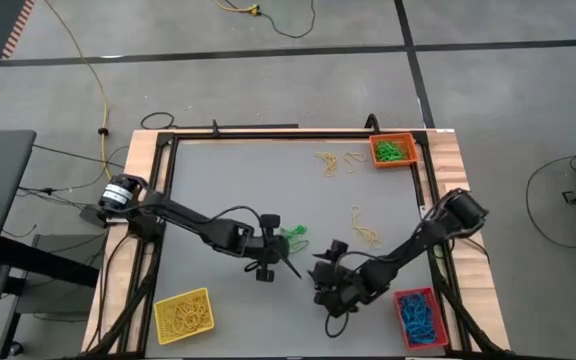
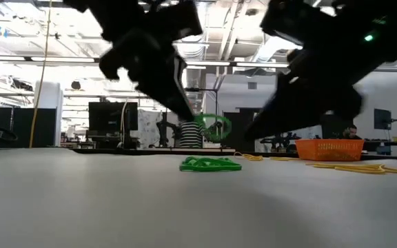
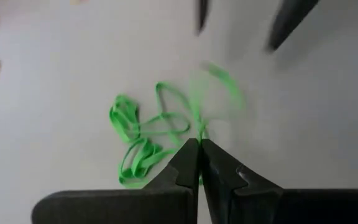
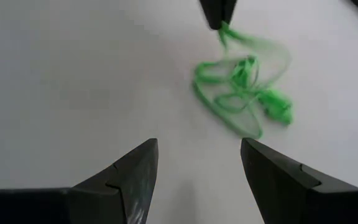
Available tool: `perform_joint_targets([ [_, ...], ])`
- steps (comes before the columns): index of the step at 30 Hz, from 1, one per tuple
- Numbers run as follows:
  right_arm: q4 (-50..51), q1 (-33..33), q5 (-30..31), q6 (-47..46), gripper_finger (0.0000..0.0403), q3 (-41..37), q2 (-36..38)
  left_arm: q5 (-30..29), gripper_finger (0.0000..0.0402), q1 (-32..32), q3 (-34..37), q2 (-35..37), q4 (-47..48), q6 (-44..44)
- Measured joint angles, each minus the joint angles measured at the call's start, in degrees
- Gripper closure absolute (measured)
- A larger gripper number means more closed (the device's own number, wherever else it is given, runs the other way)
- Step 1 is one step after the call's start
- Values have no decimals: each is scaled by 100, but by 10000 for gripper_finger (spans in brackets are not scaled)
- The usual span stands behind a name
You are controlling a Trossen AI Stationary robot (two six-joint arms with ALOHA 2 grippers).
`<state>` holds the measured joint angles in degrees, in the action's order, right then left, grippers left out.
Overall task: Sort rubber bands into baskets
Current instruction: Put the green rubber band into the orange bin
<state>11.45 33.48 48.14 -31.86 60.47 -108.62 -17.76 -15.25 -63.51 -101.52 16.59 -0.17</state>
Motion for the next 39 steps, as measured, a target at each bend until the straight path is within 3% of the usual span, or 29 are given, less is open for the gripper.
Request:
perform_joint_targets([
  [6, -327, -53, 898, 601, 143, 0, 9, -13, 401, -218, -433, -1, 523, 57],
  [9, -678, -53, 1005, 1085, 143, 0, 62, -15, 401, -309, -553, 0, 686, 55],
  [16, -1871, -143, 133, 2294, 143, 0, 65, -17, 401, -442, -657, -2, 663, 29],
  [21, -2063, -275, -113, 2425, 143, 0, 65, -29, 401, -489, -677, -2, 674, -21],
  [28, -2147, -464, -1057, 2399, 166, 0, 65, -109, 401, -506, -677, -2, 701, -88],
  [39, -2267, -572, -1094, 2442, 233, 0, 65, -109, 401, -537, -677, -2, 712, -295],
])
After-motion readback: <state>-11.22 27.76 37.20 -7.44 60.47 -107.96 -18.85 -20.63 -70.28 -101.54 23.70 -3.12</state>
